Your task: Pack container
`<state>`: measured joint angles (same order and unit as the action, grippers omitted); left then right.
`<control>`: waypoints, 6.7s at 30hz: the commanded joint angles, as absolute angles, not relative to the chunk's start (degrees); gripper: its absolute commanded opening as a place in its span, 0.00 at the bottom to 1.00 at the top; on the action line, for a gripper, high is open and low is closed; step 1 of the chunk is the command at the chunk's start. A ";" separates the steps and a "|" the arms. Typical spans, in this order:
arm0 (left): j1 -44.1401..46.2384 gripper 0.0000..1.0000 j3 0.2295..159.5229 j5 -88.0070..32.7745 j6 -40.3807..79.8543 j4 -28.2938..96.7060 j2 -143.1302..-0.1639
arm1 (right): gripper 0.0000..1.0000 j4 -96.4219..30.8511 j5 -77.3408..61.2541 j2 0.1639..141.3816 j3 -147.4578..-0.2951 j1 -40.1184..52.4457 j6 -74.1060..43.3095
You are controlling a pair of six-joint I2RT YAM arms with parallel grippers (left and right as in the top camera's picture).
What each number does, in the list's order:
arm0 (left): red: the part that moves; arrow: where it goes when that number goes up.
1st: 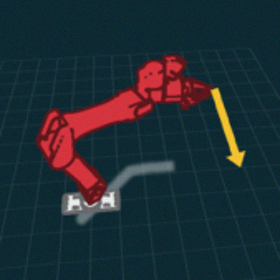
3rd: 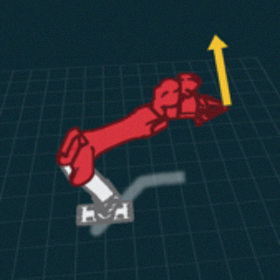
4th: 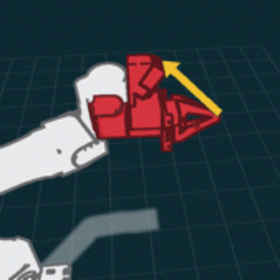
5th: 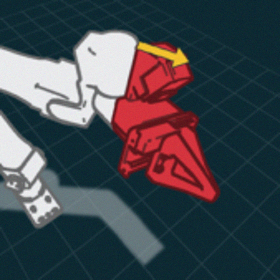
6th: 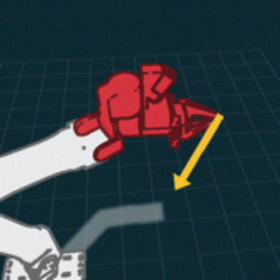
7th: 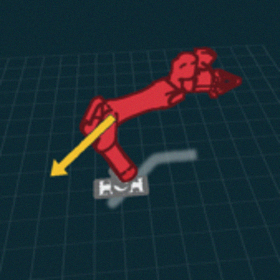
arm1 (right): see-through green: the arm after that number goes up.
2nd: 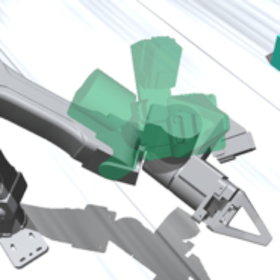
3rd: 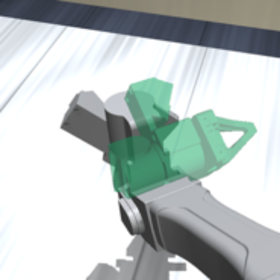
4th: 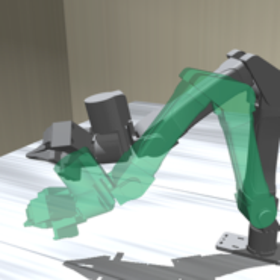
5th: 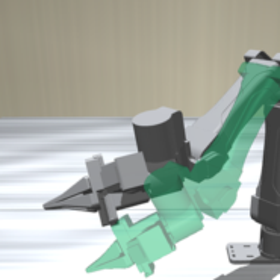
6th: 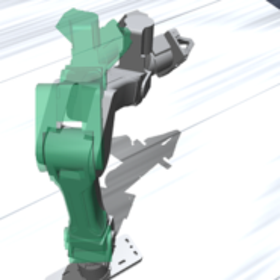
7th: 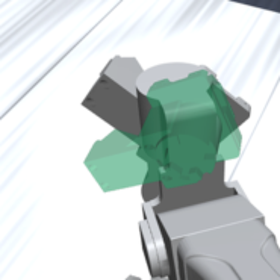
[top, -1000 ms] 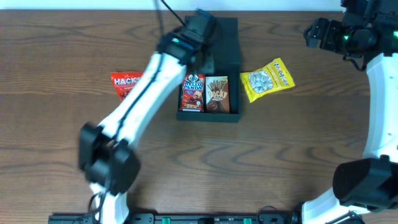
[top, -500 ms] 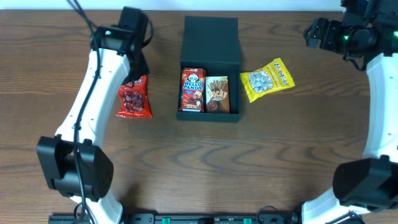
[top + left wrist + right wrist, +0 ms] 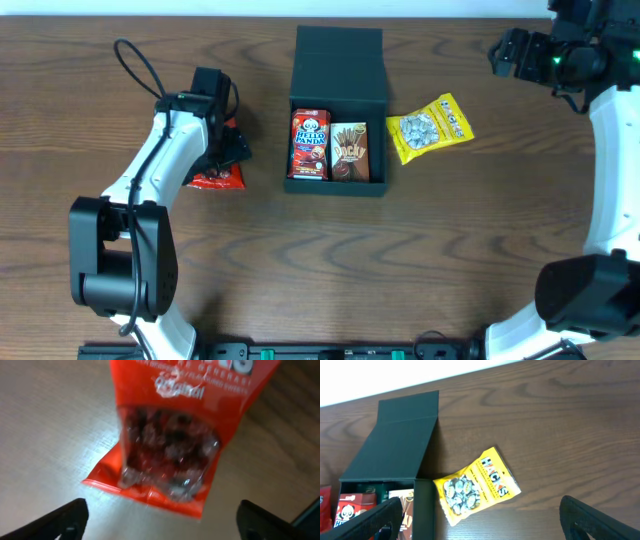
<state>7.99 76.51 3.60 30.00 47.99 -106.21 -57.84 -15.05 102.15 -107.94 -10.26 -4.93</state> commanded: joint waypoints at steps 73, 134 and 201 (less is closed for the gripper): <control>34.59 0.06 106.56 -4.56 28.34 51.11 -113.14 | 0.99 -59.27 -12.27 101.51 -108.73 -16.84 -7.64; 11.60 0.94 107.48 -0.21 29.85 53.78 -99.98 | 0.73 -41.80 -13.72 106.69 -84.20 -4.97 -47.16; 11.60 0.94 107.46 0.60 22.72 55.94 -99.98 | 0.02 -48.51 -5.91 122.26 -84.31 -3.33 -51.31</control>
